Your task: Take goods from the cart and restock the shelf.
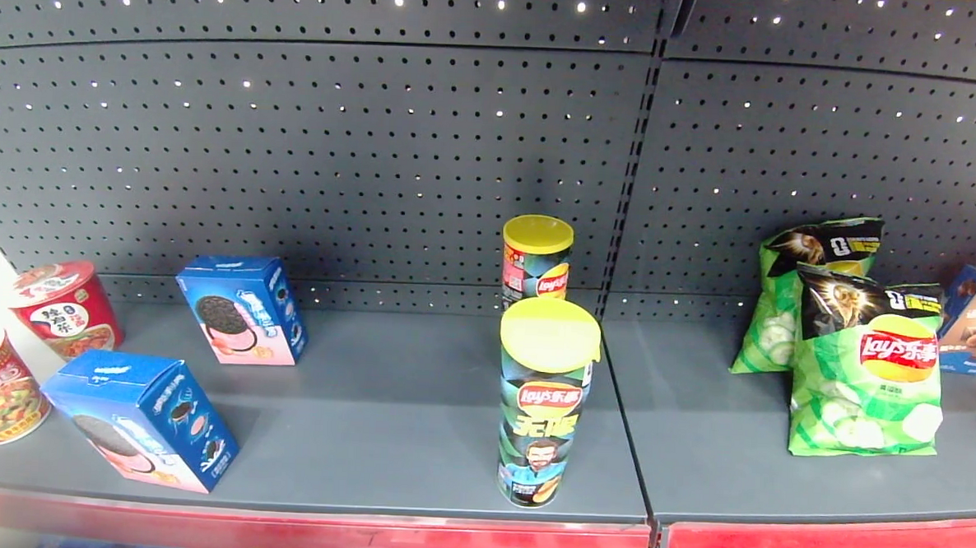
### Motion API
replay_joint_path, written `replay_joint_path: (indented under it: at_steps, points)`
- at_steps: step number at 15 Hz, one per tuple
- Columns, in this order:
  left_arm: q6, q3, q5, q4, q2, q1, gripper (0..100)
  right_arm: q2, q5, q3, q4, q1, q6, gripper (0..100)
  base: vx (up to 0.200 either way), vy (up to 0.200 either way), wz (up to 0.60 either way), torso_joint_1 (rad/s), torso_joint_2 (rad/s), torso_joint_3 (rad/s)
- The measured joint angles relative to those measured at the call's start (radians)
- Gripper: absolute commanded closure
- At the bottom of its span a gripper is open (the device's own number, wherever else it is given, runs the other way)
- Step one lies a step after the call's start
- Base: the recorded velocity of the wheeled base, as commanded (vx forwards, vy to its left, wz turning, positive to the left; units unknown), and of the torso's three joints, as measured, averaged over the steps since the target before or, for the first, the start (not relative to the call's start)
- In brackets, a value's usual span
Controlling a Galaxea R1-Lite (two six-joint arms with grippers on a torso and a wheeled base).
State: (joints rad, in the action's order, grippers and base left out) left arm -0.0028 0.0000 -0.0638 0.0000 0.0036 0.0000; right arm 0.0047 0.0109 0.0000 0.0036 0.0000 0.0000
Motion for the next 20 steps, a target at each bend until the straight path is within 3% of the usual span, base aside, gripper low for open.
replay_joint_path:
  at_steps: [20]
  points:
    - [0.000, 0.000, 0.000, -0.001, 0.001, 0.000, 0, 0.000, 0.001, 0.000, 0.001, 0.000, -0.001, 0, 0.000, 0.000, 0.00, 0.000, 0.00, 0.000]
